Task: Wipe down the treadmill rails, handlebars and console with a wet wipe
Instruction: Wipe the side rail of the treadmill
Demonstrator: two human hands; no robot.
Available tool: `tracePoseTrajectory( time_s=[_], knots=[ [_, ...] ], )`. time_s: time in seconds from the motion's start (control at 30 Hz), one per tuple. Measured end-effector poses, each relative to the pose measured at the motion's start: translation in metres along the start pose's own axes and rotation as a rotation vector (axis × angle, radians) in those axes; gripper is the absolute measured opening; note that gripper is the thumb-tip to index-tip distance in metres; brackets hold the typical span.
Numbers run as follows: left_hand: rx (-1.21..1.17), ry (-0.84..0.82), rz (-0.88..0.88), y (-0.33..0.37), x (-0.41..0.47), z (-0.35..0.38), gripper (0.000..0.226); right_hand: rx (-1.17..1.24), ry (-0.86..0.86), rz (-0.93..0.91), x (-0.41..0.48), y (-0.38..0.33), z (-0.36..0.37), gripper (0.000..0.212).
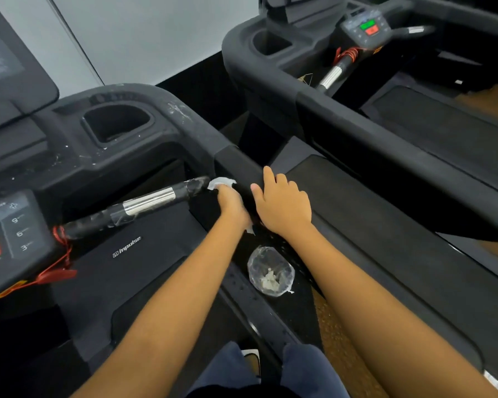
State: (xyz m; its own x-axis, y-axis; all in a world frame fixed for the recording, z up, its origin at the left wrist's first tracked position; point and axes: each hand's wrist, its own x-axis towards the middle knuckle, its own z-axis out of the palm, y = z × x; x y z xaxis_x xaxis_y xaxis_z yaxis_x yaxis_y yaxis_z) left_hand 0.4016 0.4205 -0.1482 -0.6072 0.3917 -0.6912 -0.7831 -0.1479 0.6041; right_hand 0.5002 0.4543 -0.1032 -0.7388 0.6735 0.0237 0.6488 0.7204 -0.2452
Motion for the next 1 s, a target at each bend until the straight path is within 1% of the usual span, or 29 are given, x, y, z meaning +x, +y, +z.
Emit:
tracePoseTrajectory(
  time_s=[0.07, 0.13, 0.2, 0.27, 0.3, 0.37, 0.4, 0.5, 0.53, 0.63, 0.7, 0.77, 0.83, 0.9, 0.93, 1.0],
  knots=[
    [0.0, 0.022, 0.004, 0.012, -0.005, 0.003, 0.06, -0.003, 0.004, -0.007, 0.0, 0.0, 0.0, 0.06],
    [0.028, 0.014, 0.013, -0.003, -0.026, 0.004, 0.06, 0.004, -0.001, -0.015, -0.001, 0.001, -0.001, 0.06],
    [0.051, -0.058, 0.044, -0.041, -0.056, 0.001, 0.061, 0.004, -0.014, -0.029, -0.002, 0.003, -0.002, 0.061],
    [0.068, -0.123, 0.049, -0.079, -0.088, -0.003, 0.058, -0.001, -0.035, -0.062, -0.003, 0.006, -0.003, 0.061],
    [0.068, -0.145, 0.045, -0.089, -0.096, -0.004, 0.055, 0.001, -0.044, -0.086, -0.004, 0.009, -0.003, 0.062],
    [0.033, -0.177, 0.029, -0.085, -0.09, 0.001, 0.05, 0.037, -0.071, -0.134, -0.005, 0.017, -0.005, 0.061],
    [0.022, -0.172, 0.032, -0.075, -0.082, 0.004, 0.049, 0.069, -0.089, -0.159, -0.006, 0.022, -0.006, 0.061],
    [0.071, -0.033, 0.106, -0.028, -0.056, 0.009, 0.059, 0.119, -0.121, -0.228, -0.01, 0.035, -0.01, 0.061],
    [0.083, -0.026, 0.133, -0.015, -0.044, 0.007, 0.06, 0.107, -0.119, -0.24, -0.012, 0.036, -0.011, 0.061],
    [0.062, -0.034, 0.177, 0.006, -0.028, 0.005, 0.053, 0.043, -0.079, -0.258, -0.019, 0.036, -0.01, 0.062],
    [0.09, -0.002, 0.171, -0.003, -0.029, 0.005, 0.06, 0.033, -0.072, -0.27, -0.02, 0.036, -0.011, 0.062],
    [0.111, 0.016, 0.124, -0.03, -0.044, 0.004, 0.067, 0.043, -0.09, -0.288, -0.021, 0.04, -0.012, 0.062],
    [0.105, 0.002, 0.082, -0.061, -0.058, 0.0, 0.064, 0.081, -0.118, -0.313, -0.021, 0.044, -0.015, 0.061],
    [0.138, -0.04, 0.08, -0.075, -0.073, 0.001, 0.056, 0.115, -0.141, -0.336, -0.021, 0.048, -0.017, 0.06],
    [0.144, -0.044, 0.075, -0.073, -0.075, 0.003, 0.053, 0.126, -0.151, -0.341, -0.021, 0.05, -0.019, 0.059],
    [0.161, 0.014, 0.087, -0.058, -0.071, 0.008, 0.051, 0.149, -0.171, -0.347, -0.021, 0.051, -0.021, 0.058]
  ],
)
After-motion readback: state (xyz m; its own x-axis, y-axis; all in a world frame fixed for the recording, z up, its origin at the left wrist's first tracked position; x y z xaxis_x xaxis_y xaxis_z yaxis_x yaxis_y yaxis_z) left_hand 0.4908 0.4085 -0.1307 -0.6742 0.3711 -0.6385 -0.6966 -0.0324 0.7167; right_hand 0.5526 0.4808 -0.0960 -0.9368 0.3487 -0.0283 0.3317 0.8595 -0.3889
